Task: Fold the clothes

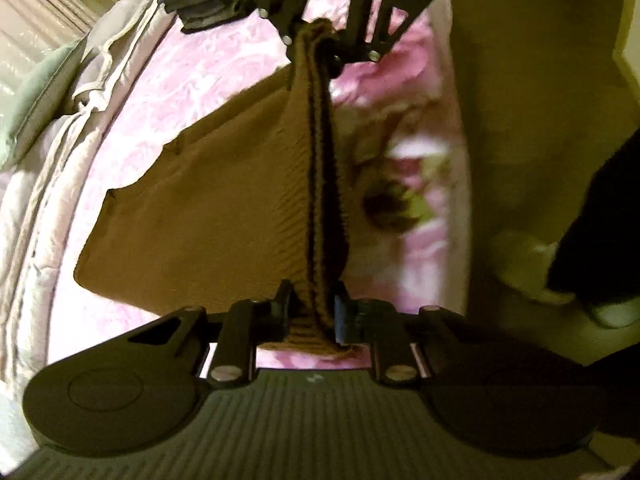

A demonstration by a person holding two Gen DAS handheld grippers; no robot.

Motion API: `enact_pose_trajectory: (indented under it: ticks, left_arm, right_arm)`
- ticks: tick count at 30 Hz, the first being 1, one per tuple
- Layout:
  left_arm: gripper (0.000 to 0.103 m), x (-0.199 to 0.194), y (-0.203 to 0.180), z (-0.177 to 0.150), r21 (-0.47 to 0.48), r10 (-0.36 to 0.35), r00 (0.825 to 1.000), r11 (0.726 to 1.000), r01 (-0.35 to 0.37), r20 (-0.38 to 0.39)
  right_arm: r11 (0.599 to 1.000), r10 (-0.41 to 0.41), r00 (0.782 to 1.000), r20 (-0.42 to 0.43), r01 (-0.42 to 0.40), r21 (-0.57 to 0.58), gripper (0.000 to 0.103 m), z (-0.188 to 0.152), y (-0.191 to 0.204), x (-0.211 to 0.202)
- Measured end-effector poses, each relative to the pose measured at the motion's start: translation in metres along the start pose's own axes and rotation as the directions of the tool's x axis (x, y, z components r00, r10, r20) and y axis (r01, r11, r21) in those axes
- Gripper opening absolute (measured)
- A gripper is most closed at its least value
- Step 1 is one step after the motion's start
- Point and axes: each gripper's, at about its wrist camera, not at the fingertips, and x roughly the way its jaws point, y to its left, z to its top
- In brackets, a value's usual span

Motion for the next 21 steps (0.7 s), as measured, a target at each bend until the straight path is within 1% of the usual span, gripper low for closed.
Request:
enact_pose_trajectory:
  ticks: [2,5,7,9,11,13,17,19,21]
  left_arm:
    - [0.015,-0.018,-0.007,0.0,-0.029,-0.07,0.998,0.997,0.07,0.009]
    - [0.015,-0.045,-0.016,0.0,-0.099,-0.187,0.982,0.977,0.188,0.024]
    - [0.015,-0.061,-0.019,0.001,-0.151,-0.241,0.97,0.958,0.243,0.032]
    - [0.015,-0.074,-0.018,0.004,-0.184,-0.269,0.963,0.945,0.27,0.03]
    - [0.015,-0.082,-0.01,0.01,-0.212,-0.263,0.964,0.941,0.262,0.022]
    - [0.015,-0.089,0.011,0.017,-0.255,-0.237,0.971,0.938,0.233,0.014]
    - [0.015,-0.097,0.077,0.026,-0.347,-0.148,0.989,0.927,0.145,0.02]
    - [0.015,-0.098,0.113,0.028,-0.394,-0.093,0.995,0.914,0.098,0.03]
    - [0.015,-0.095,0.149,0.027,-0.432,-0.053,0.998,0.899,0.066,0.043]
  right_arm:
    - [0.998,0.06,0.998,-0.009,-0.06,0.016,0.014,0.0,0.01,-0.019]
    - [0.987,0.158,0.987,-0.026,-0.157,0.033,0.014,0.0,0.029,-0.046]
    - [0.976,0.212,0.977,-0.034,-0.211,0.054,0.014,-0.001,0.037,-0.062]
    - [0.966,0.249,0.968,-0.033,-0.246,0.074,0.014,0.001,0.039,-0.075]
    - [0.96,0.264,0.964,-0.02,-0.261,0.098,0.014,0.005,0.031,-0.084]
    - [0.957,0.264,0.965,0.008,-0.263,0.126,0.014,0.012,0.011,-0.091]
    - [0.958,0.237,0.969,0.071,-0.245,0.15,0.014,0.033,-0.051,-0.096]
    - [0.962,0.218,0.972,0.089,-0.23,0.149,0.014,0.045,-0.085,-0.091]
    - [0.964,0.203,0.975,0.09,-0.215,0.153,0.014,0.058,-0.114,-0.08]
